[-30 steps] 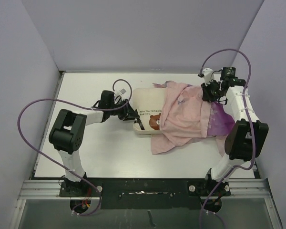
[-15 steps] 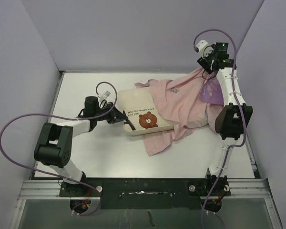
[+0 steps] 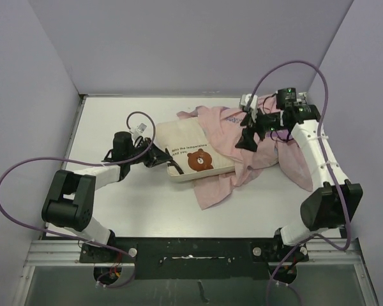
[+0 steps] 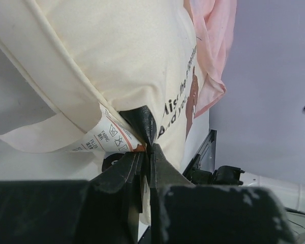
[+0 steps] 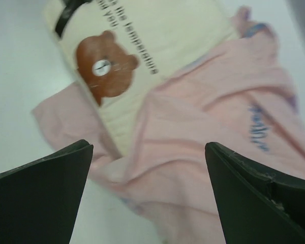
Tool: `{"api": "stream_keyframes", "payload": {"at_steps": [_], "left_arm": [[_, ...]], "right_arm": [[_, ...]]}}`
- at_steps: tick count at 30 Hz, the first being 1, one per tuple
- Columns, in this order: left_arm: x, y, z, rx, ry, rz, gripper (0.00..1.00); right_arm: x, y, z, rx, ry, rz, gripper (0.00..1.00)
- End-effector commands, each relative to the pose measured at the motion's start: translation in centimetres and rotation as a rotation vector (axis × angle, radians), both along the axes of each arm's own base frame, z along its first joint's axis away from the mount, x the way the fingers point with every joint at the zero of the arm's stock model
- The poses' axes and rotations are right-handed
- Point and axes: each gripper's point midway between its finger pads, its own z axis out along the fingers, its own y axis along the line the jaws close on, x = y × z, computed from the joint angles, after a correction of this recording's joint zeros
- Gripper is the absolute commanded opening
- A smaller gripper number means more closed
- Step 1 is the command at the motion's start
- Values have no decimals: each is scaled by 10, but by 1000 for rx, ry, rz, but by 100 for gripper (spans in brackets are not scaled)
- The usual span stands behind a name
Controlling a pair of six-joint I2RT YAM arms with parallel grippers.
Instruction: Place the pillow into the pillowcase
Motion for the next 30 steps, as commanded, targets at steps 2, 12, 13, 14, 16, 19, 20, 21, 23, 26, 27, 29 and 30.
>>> {"api": "stream_keyframes", "payload": {"at_steps": [2,12,13,14,16,19,20,21,23,26,27,29,30], "left_arm": [[13,-18,43,-67,-135,-5,0],[11,-16,32,5,-71,28,0],[9,-16,32,9,-66,27,0],[9,-16,33,11,-67,25,0],[12,-13,32,30,-67,56,0],[11,-13,36,27,-75,61,0],[12,-13,38,22,-83,64,0],[14,-14,42,15,-93,65,0],[17,-15,52,-5,-125,70,0],[25,-16,71,-41,-178,96,0],[28,-15,78,-51,-198,112,0],[39,-15,114,-96,-288,151,0],[42,-13,130,-113,-332,173,0]], "right_arm": [[-74,3,-68,-52,214,-51,96],[-42,-47,-133,-324,152,-330,85],[-39,-48,-137,-338,147,-333,84],[-37,-48,-139,-345,147,-332,83],[-35,-42,-142,-342,156,-315,78],[-39,-22,-145,-317,184,-264,65],[-40,-12,-143,-304,186,-238,54],[-42,-1,-139,-285,193,-210,38],[-46,30,-118,-203,215,-135,3],[-53,97,-49,-3,220,29,0],[-58,122,-22,58,209,94,0],[-71,174,32,168,167,226,0],[-75,194,57,216,143,271,0]]}}
